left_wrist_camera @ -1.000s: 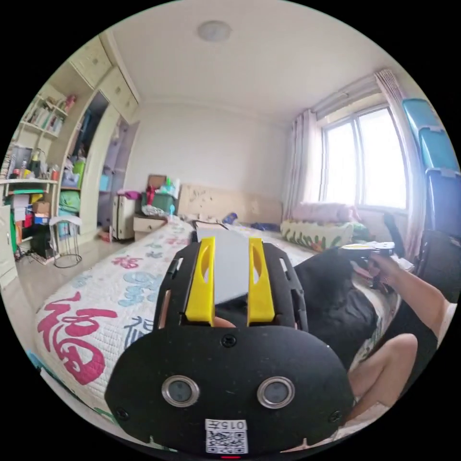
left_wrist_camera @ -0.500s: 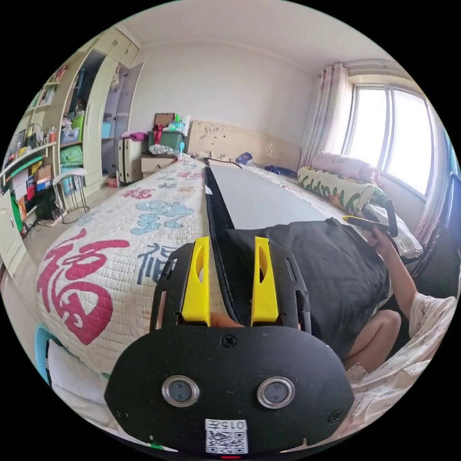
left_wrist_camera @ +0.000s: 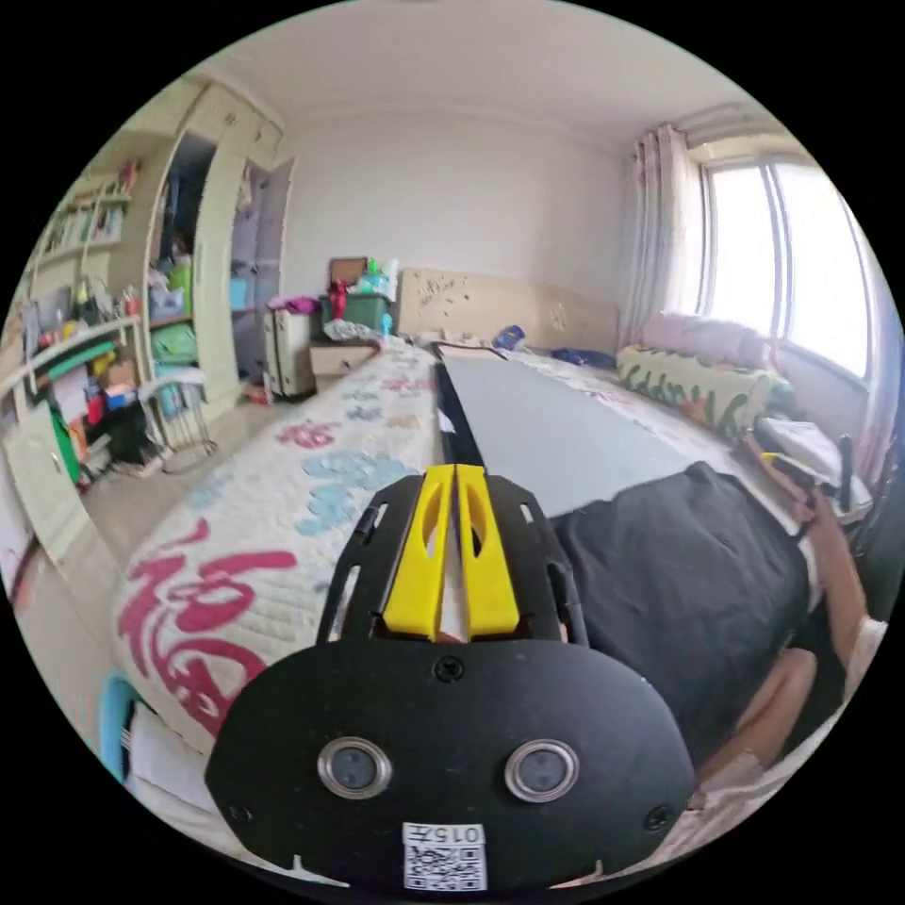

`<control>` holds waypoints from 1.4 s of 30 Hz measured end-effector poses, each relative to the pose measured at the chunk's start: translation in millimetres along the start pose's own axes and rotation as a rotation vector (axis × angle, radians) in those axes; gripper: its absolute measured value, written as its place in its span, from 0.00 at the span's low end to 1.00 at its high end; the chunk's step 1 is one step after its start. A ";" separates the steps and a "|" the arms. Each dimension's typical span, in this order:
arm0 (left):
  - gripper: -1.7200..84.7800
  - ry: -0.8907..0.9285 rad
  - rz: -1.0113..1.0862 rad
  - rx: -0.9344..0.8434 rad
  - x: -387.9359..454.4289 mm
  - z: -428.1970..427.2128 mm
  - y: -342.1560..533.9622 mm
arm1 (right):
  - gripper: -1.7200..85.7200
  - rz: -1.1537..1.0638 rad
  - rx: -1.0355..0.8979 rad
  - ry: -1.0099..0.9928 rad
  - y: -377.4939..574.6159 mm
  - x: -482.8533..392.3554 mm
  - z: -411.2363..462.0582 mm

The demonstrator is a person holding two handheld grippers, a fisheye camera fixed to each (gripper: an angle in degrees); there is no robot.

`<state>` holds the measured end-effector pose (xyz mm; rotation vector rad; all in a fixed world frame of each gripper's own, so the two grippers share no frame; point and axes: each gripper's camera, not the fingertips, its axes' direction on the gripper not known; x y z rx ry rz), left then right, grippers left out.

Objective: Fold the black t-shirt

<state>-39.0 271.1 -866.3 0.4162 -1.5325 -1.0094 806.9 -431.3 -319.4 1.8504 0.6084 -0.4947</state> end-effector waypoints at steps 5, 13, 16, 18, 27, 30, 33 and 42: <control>0.02 -0.341 0.528 -0.104 129.6 92.2 0.8 | 0.01 -0.506 -0.004 0.501 39.7 -106.7 42.0; 0.02 -0.763 1.205 -0.036 255.9 263.1 131.7 | 0.01 -1.131 -0.129 1.013 153.6 -227.1 181.0; 0.02 -0.723 1.236 -0.033 244.9 300.1 163.8 | 0.01 -1.218 -0.147 1.003 179.8 -228.6 199.3; 0.02 -0.696 1.211 -0.027 232.4 321.0 177.1 | 0.01 -1.263 -0.221 0.973 198.8 -225.6 216.2; 0.02 -0.882 1.524 -0.100 212.7 416.1 242.2 | 0.01 -1.361 -0.423 1.047 258.8 -209.1 271.7; 0.02 -0.875 1.521 -0.099 195.7 438.2 253.9 | 0.01 -1.362 -0.425 1.047 275.3 -202.9 282.0; 0.02 -0.876 1.522 -0.099 179.5 459.1 264.9 | 0.01 -1.362 -0.425 1.047 290.6 -196.8 291.4; 0.02 -0.877 1.524 -0.099 131.6 512.6 293.2 | 0.01 -1.364 -0.426 1.048 330.2 -180.3 315.0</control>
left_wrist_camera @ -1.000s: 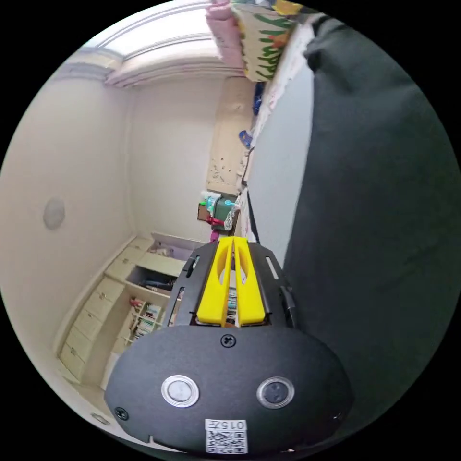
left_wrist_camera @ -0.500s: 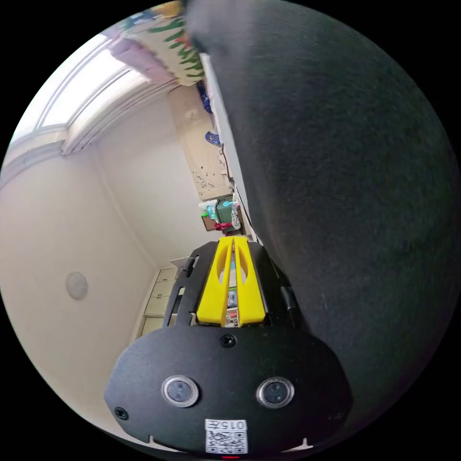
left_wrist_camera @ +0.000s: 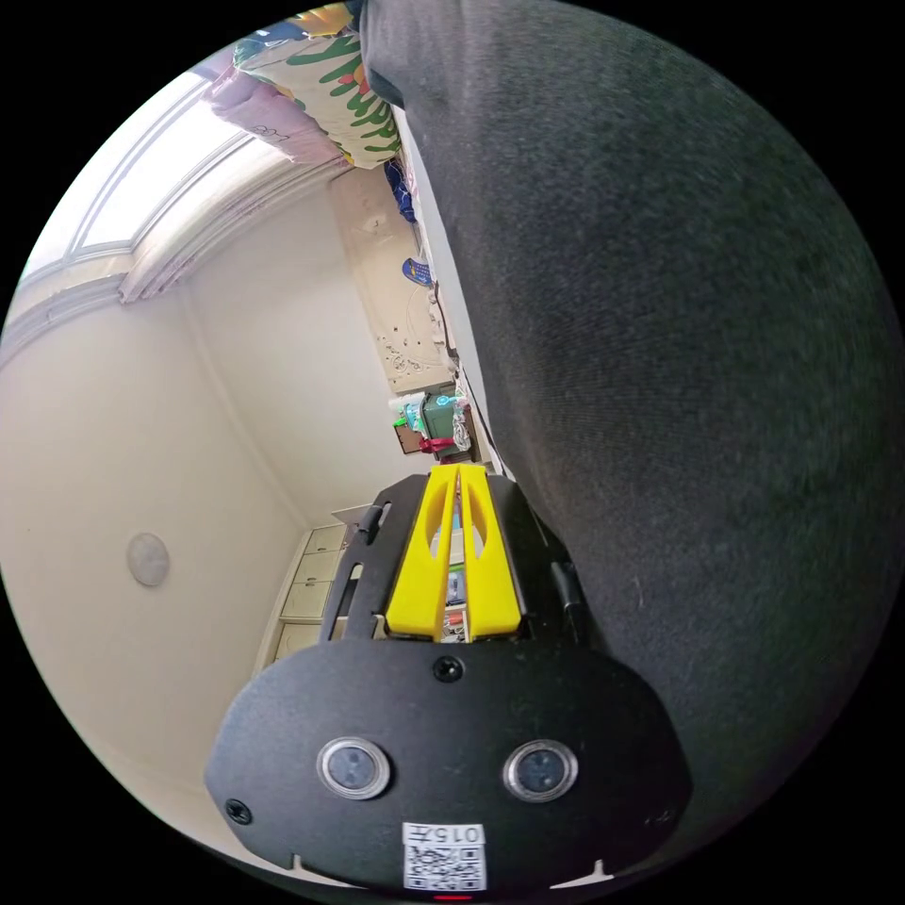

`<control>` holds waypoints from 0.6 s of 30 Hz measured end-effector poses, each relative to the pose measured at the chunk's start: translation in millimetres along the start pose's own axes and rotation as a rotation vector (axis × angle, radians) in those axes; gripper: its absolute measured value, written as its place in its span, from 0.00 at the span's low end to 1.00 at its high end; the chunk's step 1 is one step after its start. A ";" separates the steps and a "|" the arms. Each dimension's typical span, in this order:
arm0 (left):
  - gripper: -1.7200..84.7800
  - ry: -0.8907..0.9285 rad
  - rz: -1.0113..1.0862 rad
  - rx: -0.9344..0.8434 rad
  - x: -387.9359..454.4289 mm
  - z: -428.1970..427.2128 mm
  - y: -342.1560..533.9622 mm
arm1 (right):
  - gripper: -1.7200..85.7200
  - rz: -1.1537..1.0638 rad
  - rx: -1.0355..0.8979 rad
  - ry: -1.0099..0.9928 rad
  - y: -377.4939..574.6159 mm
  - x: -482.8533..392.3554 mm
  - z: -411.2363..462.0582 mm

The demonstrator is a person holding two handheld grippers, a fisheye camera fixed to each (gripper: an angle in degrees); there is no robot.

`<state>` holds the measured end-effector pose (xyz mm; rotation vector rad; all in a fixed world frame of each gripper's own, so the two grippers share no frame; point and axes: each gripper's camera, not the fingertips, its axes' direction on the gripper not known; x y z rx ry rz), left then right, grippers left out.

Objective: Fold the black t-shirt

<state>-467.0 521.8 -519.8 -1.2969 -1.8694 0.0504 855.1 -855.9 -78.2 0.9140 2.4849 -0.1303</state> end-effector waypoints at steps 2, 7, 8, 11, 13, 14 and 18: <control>0.02 0.000 0.000 0.000 10.0 9.1 2.9 | 0.01 0.000 0.000 0.000 0.0 -8.0 2.1; 0.02 -0.001 0.001 0.000 34.1 31.3 11.1 | 0.01 -0.001 0.000 0.000 -0.4 -26.2 6.4; 0.02 -0.001 0.002 0.000 39.6 36.2 13.2 | 0.01 -0.001 0.000 0.000 -0.5 -30.1 7.2; 0.02 -0.001 0.002 0.000 52.3 47.6 18.6 | 0.01 -0.002 -0.001 0.001 -1.2 -38.9 8.7; 0.02 -0.002 0.003 0.000 59.3 53.7 21.9 | 0.01 -0.002 -0.001 0.001 -1.8 -43.3 9.2; 0.02 -0.002 0.003 0.001 63.7 57.5 24.1 | 0.01 -0.002 -0.001 0.001 -2.2 -45.9 9.4; 0.02 -0.002 0.003 0.001 77.2 68.4 31.6 | 0.01 -0.001 -0.001 0.001 -4.2 -53.0 8.7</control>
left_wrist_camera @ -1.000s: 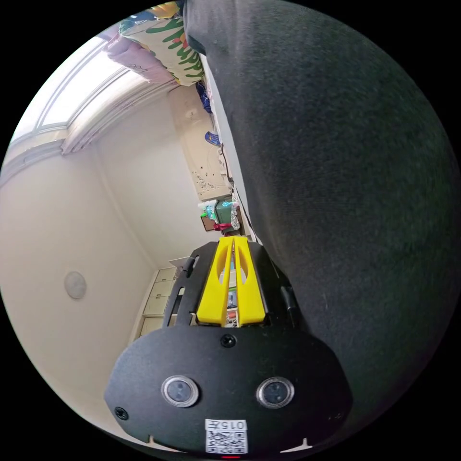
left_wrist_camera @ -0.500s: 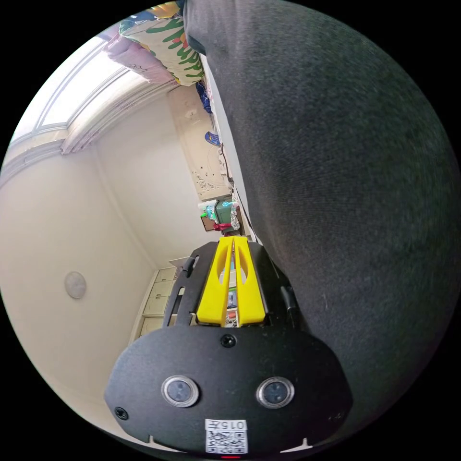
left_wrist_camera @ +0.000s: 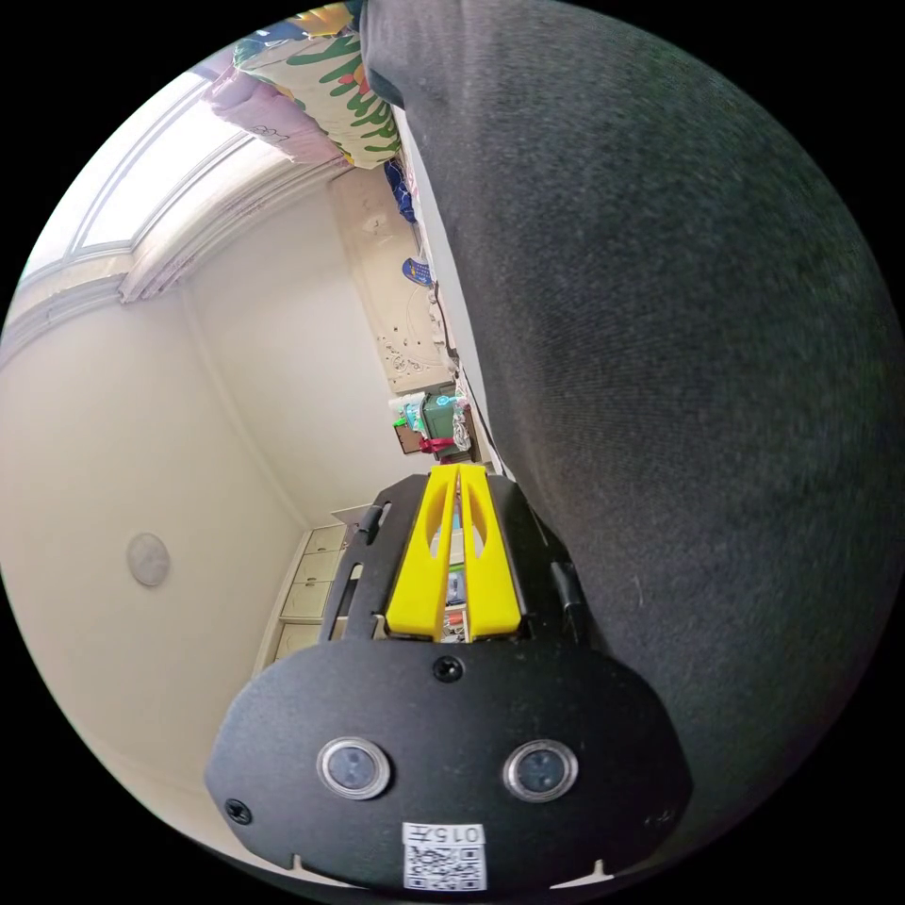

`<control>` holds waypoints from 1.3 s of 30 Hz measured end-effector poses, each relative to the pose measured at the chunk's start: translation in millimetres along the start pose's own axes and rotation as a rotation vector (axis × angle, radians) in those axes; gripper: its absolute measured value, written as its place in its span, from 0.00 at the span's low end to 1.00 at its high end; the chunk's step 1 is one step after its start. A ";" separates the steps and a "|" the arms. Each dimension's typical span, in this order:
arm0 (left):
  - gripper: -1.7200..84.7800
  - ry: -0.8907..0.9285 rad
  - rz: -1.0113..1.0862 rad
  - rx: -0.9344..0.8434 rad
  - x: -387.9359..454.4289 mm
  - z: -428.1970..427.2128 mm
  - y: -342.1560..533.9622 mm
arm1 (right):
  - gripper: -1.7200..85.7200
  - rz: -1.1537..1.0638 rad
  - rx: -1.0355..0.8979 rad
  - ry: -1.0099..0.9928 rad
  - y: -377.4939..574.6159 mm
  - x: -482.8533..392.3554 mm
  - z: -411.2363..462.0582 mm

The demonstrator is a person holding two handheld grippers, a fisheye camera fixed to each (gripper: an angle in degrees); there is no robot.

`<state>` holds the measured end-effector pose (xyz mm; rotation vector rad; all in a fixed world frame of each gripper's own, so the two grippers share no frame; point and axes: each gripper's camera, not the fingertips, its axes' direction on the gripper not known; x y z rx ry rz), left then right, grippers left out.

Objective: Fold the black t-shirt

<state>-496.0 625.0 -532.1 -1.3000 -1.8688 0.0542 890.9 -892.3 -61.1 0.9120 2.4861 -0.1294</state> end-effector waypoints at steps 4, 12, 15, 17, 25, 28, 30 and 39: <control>0.02 0.000 0.000 0.000 9.5 6.7 6.4 | 0.01 0.000 0.000 0.000 -2.2 -3.3 -2.2; 0.02 0.000 0.001 0.001 23.9 11.7 20.9 | 0.01 0.001 0.000 -0.001 -8.7 -1.0 -13.1; 0.02 0.000 0.001 0.001 26.3 9.8 25.9 | 0.01 0.001 0.000 -0.001 -11.3 3.4 -19.0; 0.02 0.000 0.002 0.001 27.1 7.8 28.9 | 0.01 0.002 0.000 -0.001 -12.9 7.0 -23.1; 0.02 0.001 0.002 0.002 24.3 -9.2 41.6 | 0.01 0.003 0.000 -0.002 -18.8 31.0 -44.8; 0.02 0.002 0.002 0.002 20.5 -19.0 46.4 | 0.01 0.004 0.000 -0.003 -20.3 43.9 -54.7; 0.02 0.002 0.002 0.002 16.2 -28.2 50.4 | 0.01 0.005 0.000 -0.004 -21.1 55.9 -63.4; 0.02 0.004 0.002 0.003 -8.9 -71.9 65.7 | 0.01 0.008 0.000 -0.006 -18.4 112.8 -99.0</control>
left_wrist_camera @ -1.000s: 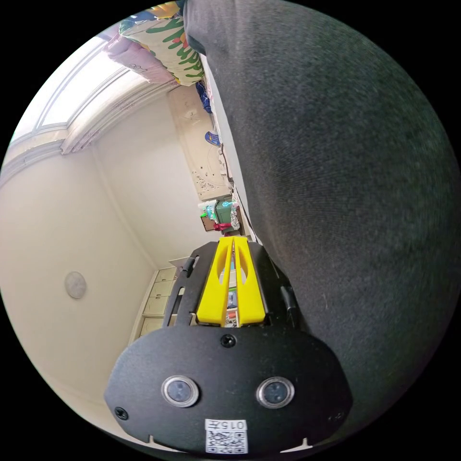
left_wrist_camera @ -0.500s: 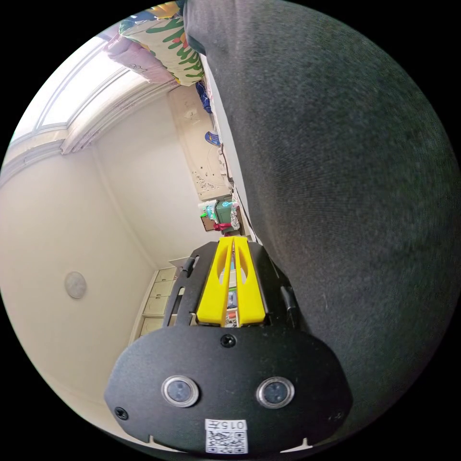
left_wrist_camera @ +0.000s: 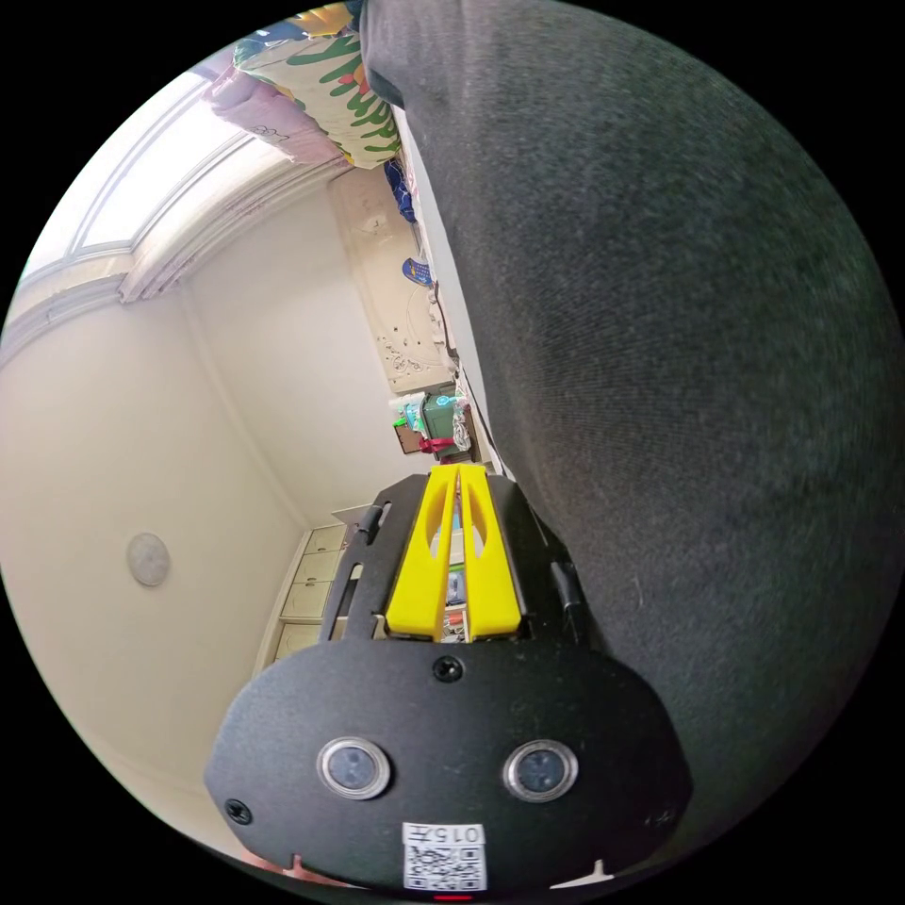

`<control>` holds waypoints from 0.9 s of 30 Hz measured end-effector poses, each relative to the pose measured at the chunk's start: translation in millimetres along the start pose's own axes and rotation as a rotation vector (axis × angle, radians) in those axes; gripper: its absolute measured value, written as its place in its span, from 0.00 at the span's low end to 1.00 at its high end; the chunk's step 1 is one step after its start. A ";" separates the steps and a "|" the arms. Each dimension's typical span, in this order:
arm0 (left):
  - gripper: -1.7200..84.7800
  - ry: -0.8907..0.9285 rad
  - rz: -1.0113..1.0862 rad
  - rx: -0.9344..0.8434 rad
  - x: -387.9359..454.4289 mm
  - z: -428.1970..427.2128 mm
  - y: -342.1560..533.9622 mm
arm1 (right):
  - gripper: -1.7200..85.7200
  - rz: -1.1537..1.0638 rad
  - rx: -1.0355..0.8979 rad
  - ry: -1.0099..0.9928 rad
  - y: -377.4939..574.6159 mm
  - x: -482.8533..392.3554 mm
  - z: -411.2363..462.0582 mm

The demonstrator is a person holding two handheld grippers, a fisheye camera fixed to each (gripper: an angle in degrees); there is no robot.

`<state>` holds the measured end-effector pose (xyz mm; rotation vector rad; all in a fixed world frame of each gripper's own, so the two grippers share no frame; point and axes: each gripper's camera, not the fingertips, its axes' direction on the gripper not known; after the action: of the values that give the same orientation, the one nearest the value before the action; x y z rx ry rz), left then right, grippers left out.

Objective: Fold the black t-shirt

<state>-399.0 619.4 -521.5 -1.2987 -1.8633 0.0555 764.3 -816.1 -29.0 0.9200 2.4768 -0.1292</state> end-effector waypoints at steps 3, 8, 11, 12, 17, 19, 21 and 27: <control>0.02 0.001 0.000 0.000 -11.8 -17.6 5.4 | 0.01 0.001 0.000 -0.001 3.3 23.2 -12.9; 0.02 0.003 0.000 0.002 -35.3 -48.2 14.3 | 0.01 0.002 0.001 -0.003 12.1 64.8 -34.0; 0.02 0.006 0.001 0.003 -52.7 -68.5 20.0 | 0.01 0.004 0.001 -0.006 20.2 93.4 -47.1; 0.02 0.016 0.007 0.009 -59.9 -76.5 22.0 | 0.01 0.003 0.002 -0.007 24.0 105.7 -52.5; 0.02 0.015 -0.002 0.008 -93.1 -110.8 33.1 | 0.01 0.074 0.040 -0.039 47.8 162.7 -72.9; 0.02 0.044 -0.018 -0.005 -110.0 -121.9 39.9 | 0.01 0.155 0.105 -0.105 71.9 192.3 -80.0; 0.02 0.142 -0.202 0.054 -162.9 -146.7 69.5 | 0.01 0.393 0.190 -0.314 129.8 257.0 -86.9; 0.06 0.667 -0.994 0.555 -312.5 -256.6 274.7 | 0.01 0.979 0.887 -0.927 377.4 395.3 -111.8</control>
<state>8.1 395.7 -673.9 0.0785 -1.5343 -0.3244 700.1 -265.3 -89.9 1.7659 0.8955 -1.0594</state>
